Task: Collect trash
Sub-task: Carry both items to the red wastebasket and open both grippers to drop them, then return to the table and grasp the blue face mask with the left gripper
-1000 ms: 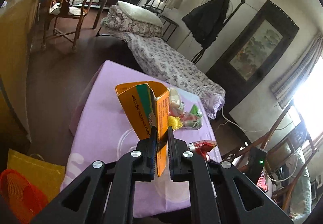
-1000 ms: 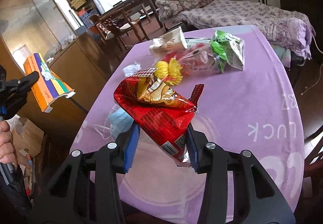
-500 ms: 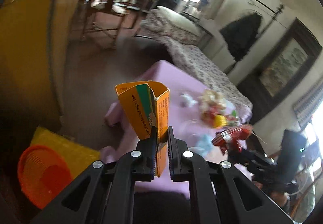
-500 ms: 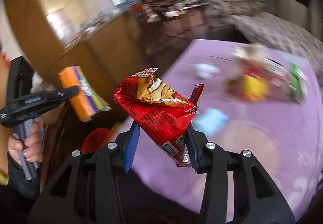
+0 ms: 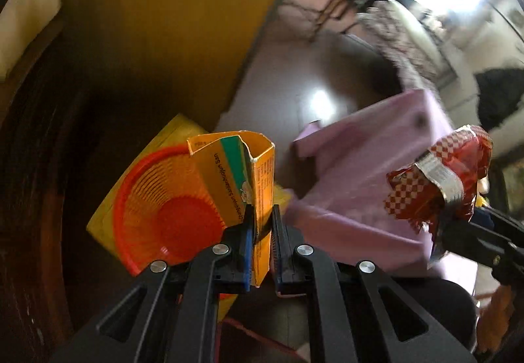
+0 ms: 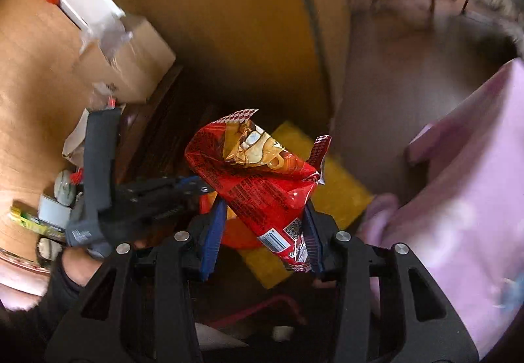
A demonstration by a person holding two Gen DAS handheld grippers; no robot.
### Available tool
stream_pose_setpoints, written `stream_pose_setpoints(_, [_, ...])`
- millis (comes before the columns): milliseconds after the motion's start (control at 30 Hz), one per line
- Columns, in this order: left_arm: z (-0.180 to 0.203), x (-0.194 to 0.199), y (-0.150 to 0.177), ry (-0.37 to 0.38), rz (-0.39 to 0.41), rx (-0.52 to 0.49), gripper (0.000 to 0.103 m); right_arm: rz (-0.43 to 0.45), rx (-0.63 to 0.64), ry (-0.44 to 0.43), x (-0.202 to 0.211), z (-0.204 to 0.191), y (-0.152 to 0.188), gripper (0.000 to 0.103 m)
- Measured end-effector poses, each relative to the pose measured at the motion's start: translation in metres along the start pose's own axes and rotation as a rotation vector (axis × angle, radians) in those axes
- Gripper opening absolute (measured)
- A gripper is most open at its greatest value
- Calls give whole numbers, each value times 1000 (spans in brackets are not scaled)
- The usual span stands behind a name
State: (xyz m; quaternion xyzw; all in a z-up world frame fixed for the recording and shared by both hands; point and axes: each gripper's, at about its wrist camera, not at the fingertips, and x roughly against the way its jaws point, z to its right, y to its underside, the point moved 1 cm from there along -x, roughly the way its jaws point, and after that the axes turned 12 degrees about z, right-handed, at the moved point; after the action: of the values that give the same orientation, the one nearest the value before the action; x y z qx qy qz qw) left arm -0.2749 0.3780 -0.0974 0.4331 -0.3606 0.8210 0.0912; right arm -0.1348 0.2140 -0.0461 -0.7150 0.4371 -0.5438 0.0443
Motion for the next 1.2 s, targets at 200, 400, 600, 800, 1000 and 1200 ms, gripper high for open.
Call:
stream_pose_setpoints(200, [-42,-26,8,-82,-57,70,11,-162,-109,-10,-75,-7,10,46])
stream_pose_setpoints(400, [-56,-45,13,-111,-100,125,11,-236,-179,-21,-108,-3,14,56])
stream_pose_setpoints(600, [-59,-51,15,-133,-92,165,40,-234,-203,-54,-114,4,15,62])
stream_pose_setpoints(800, [-57,-37,12,-131,-69,173,42,-179,-196,-30,-104,14,11,63])
stream_pose_setpoints(1000, [-27,-15,5,-134,-17,104,52,19,-205,24,-49,27,-8,63])
stream_pose_setpoints(1200, [30,15,-12,-127,83,-28,64,231,-219,70,43,58,-20,64])
